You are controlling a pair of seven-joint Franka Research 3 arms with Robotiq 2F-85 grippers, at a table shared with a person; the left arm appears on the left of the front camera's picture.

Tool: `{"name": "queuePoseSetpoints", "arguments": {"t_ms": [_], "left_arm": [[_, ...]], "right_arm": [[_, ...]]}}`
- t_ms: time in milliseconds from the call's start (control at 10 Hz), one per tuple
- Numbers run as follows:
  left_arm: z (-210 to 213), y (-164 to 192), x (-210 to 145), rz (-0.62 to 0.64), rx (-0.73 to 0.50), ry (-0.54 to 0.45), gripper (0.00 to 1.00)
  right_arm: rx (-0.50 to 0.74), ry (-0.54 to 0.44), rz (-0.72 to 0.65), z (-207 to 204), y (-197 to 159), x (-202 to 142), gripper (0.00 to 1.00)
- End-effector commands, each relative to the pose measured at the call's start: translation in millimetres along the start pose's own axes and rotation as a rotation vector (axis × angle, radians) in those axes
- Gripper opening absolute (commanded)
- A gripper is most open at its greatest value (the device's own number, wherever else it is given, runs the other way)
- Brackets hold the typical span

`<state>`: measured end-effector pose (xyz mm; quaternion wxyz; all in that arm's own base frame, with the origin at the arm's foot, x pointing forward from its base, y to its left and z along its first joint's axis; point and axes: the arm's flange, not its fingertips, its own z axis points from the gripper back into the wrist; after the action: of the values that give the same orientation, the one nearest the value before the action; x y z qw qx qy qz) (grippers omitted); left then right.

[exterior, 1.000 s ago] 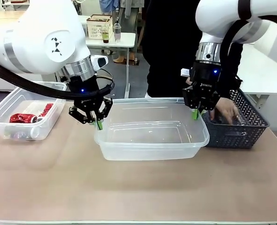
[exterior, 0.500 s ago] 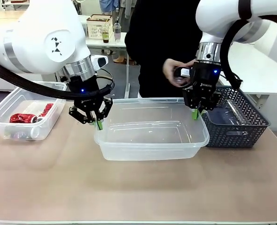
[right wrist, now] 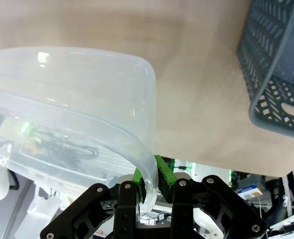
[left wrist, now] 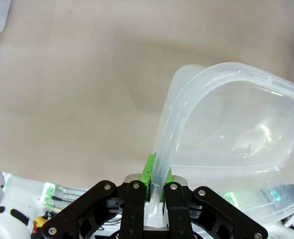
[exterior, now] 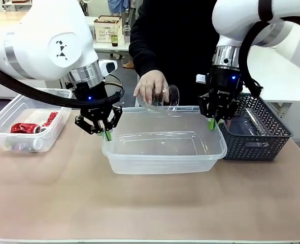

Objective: Sort the waste into each basket.
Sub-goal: Offer the picked Organizing box to the human.

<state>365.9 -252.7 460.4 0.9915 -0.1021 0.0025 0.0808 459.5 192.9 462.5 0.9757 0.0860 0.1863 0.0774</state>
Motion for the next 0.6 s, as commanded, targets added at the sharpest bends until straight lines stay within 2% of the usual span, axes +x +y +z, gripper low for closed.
{"name": "queuePoseSetpoints", "arguments": {"t_ms": [0, 500], "left_arm": [[3.3, 7.8, 3.4, 0.032, -0.013, -0.009, 0.00], [3.3, 7.8, 3.4, 0.032, -0.013, -0.009, 0.00]], "right_arm": [[0.004, 0.001, -0.004, 0.0, -1.4, -3.8, 0.00], [0.004, 0.001, -0.004, 0.0, -1.4, -3.8, 0.00]]}}
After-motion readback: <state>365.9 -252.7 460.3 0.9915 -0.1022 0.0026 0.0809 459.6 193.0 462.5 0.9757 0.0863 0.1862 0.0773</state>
